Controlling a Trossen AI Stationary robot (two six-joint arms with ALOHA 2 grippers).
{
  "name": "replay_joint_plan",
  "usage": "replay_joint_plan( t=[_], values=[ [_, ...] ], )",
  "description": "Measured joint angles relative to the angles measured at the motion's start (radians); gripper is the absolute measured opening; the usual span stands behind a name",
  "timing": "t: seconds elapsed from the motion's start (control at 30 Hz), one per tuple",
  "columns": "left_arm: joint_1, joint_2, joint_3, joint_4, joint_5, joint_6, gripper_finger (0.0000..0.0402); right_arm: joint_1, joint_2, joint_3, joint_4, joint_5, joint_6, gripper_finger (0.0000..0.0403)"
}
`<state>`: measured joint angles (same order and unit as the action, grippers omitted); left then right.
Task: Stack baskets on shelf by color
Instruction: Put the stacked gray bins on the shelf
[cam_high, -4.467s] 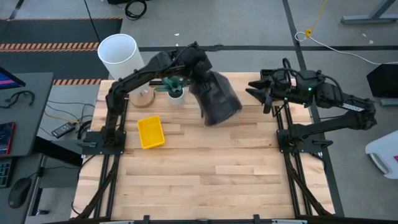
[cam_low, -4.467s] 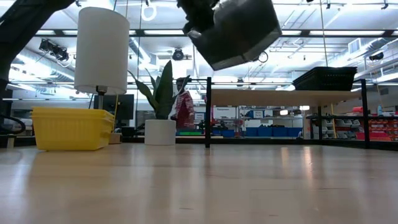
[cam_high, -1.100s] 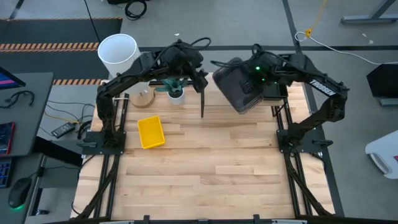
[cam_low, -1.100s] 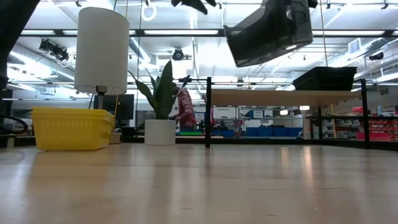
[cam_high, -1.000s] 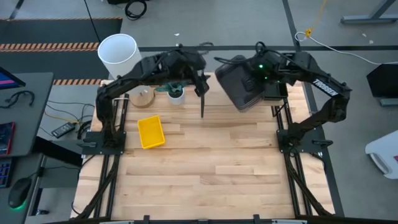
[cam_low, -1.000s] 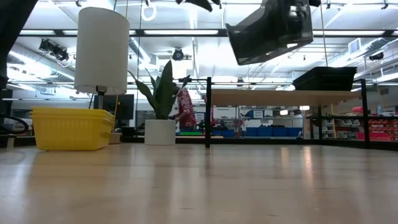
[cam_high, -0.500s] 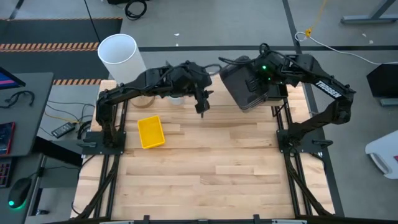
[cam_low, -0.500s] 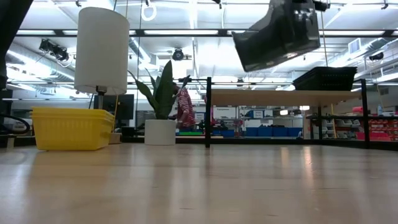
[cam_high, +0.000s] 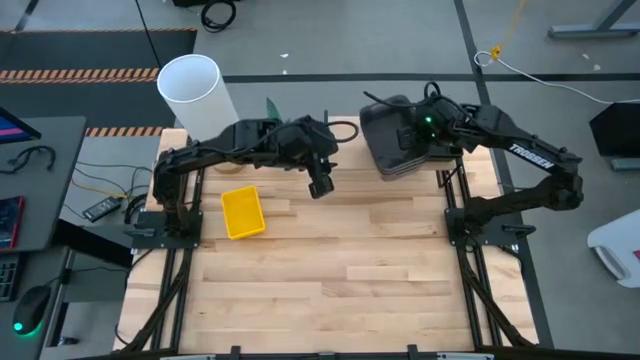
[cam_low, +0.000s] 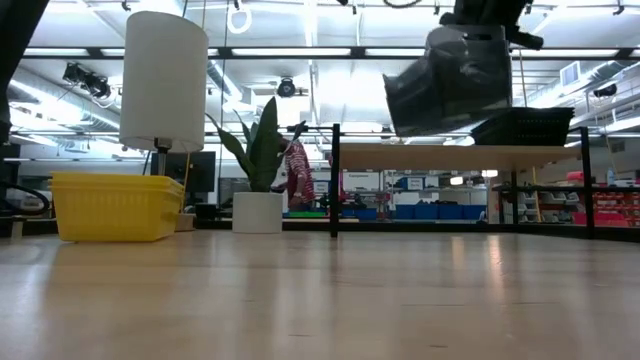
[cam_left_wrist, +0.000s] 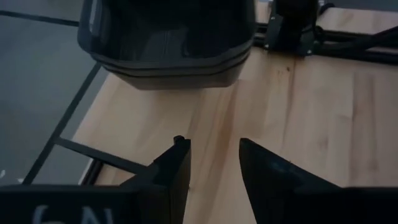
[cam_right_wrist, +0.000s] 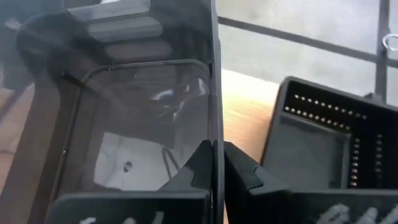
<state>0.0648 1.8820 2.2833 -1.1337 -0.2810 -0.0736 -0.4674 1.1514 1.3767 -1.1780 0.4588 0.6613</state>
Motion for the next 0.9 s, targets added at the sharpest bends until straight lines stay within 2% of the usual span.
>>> replay_joint_plan(
  t=[0.67, 0.9],
  values=[
    [-0.036, 0.000, 0.000, 0.006, -0.015, -0.054, 0.0131, -0.136, 0.000, -0.042, 0.035, 0.000, -0.005, 0.0017],
    [-0.036, 0.000, 0.000, 0.007, -0.015, -0.054, 0.0128, -0.139, 0.005, -0.042, 0.039, -0.011, 0.021, 0.0017]
  ],
)
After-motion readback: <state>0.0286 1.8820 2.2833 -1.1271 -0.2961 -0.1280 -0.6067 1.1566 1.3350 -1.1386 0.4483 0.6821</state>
